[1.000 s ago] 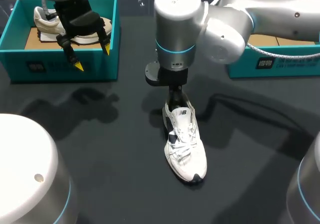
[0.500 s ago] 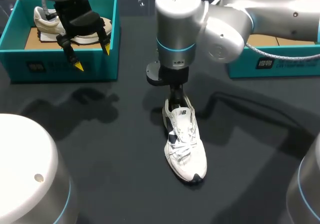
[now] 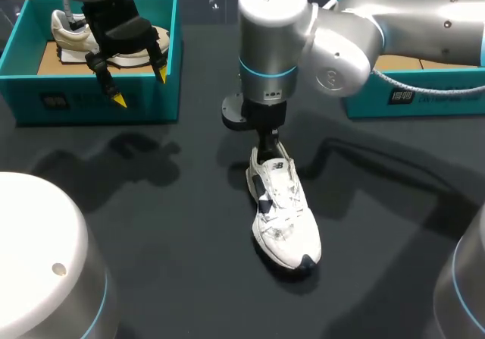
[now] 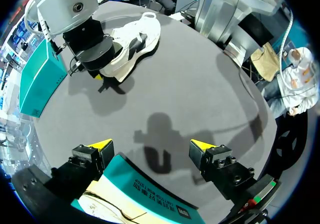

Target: Take the shoe out of the shoebox, open the shoe tongue, remove and reinsert the insole, then place the shoe into the shoebox

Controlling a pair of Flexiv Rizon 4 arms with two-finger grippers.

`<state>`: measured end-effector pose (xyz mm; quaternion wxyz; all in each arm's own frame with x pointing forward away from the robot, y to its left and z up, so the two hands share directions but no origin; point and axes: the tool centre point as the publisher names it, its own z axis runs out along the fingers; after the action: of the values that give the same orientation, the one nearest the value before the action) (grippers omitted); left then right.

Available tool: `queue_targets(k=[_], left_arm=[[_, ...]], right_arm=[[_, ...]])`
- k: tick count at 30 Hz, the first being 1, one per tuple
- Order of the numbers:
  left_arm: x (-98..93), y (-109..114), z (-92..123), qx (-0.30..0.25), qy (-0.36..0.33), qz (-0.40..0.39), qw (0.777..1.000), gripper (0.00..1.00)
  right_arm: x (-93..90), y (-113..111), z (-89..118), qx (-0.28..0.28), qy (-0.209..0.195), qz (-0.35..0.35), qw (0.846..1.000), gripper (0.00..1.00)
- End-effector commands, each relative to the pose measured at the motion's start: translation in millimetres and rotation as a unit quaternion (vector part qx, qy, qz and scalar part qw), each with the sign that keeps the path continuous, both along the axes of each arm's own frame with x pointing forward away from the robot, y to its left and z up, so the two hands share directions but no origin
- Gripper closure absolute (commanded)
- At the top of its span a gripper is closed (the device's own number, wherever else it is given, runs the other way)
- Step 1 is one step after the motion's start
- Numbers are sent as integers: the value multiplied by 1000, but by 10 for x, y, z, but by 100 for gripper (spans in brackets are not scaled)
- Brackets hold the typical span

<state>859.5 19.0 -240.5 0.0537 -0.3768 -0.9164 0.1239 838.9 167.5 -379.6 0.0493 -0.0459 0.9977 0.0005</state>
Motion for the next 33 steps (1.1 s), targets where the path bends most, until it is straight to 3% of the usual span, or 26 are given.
queue_targets(k=[1, 8, 15, 32, 33], left_arm=[[-13, 10, 1, 0, -2, 0, 1000, 0], [-13, 10, 1, 0, -2, 0, 1000, 0], [-13, 10, 1, 0, -2, 0, 1000, 0], [-13, 10, 1, 0, -2, 0, 1000, 0], [-13, 10, 1, 0, -2, 0, 1000, 0]], right_arm=[[-41, -87, 242, 2, -5, -5, 1000, 100], [4, -220, 779, -8, -6, -13, 1000, 100], [104, -424, 1452, -14, -46, -22, 999, 100], [104, -424, 1452, -14, -46, -22, 999, 100], [167, -429, 1481, -16, -45, -24, 999, 100]])
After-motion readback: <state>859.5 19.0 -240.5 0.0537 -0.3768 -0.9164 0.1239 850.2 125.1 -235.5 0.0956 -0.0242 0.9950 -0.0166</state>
